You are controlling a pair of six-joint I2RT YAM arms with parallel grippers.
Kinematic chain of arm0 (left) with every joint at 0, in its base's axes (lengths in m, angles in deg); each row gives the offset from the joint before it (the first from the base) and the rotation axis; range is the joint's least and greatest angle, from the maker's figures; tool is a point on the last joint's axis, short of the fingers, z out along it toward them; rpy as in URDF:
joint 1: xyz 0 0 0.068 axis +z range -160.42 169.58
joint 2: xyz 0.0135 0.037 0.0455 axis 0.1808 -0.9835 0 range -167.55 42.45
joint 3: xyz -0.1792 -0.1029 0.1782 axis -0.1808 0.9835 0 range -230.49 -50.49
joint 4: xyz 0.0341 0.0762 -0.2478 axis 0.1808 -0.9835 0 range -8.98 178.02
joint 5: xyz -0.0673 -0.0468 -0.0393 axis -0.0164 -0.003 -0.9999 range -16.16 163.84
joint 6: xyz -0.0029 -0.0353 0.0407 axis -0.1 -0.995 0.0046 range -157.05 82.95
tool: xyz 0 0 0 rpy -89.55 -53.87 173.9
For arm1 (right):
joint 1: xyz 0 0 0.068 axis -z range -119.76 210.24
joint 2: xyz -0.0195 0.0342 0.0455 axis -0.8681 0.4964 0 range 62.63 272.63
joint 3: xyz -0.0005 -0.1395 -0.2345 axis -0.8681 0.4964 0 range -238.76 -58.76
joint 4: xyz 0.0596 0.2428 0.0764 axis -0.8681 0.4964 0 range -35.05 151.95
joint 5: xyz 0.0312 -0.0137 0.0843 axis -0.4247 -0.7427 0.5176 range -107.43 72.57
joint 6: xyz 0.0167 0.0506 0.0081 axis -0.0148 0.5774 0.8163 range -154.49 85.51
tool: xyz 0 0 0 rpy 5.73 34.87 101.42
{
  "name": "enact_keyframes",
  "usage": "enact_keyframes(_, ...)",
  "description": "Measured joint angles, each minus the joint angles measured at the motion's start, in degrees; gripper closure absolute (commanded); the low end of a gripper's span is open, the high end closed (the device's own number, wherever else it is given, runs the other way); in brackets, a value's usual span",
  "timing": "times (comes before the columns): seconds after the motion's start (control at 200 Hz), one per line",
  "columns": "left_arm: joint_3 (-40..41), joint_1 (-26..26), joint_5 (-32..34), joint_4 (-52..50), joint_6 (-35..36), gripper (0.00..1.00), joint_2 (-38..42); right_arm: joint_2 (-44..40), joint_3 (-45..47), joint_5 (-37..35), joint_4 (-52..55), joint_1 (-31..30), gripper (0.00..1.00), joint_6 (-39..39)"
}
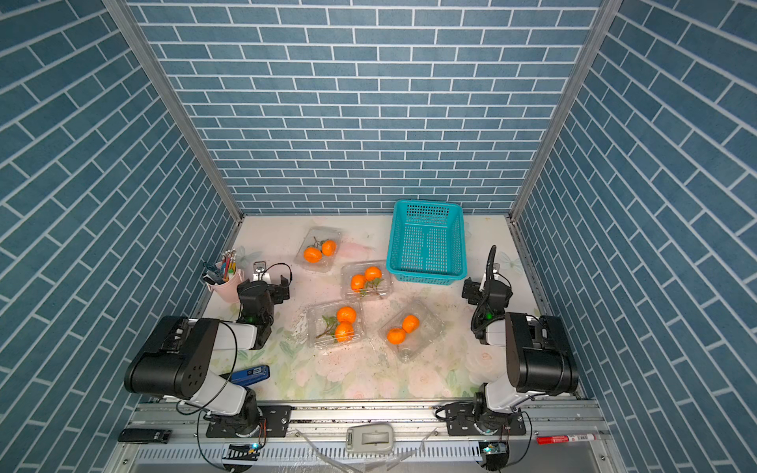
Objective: Take oranges out of containers
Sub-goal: Move the basket to the corner of the board.
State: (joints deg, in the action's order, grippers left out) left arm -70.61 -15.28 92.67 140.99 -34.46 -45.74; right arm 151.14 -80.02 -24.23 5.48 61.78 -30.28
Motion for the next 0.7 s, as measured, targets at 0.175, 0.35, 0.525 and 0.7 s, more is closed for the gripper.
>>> enact_keyframes(0.175,0.0,0.2,-0.7,0.0,-0.4,0.01,0.0,0.0,0.0,0.0,0.0,0.0,0.01,0.0)
enact_keyframes(0.35,0.2,0.2,-0.1,-0.7,-0.8,0.01,1.5,-0.1,0.0,-0.7,0.2,0.0,0.01,0.0)
enact_keyframes(0.525,1.8,-3.3,5.7,0.2,0.5,0.01,3.9,-6.1,-1.0,-6.4,6.5,0.0,0.01,1.6)
enact_keyframes(0.7,-6.3,-4.9,11.9,-18.0,-1.1,0.01,16.8,-9.6,-3.6,-12.7,11.7,0.0,0.01,4.2)
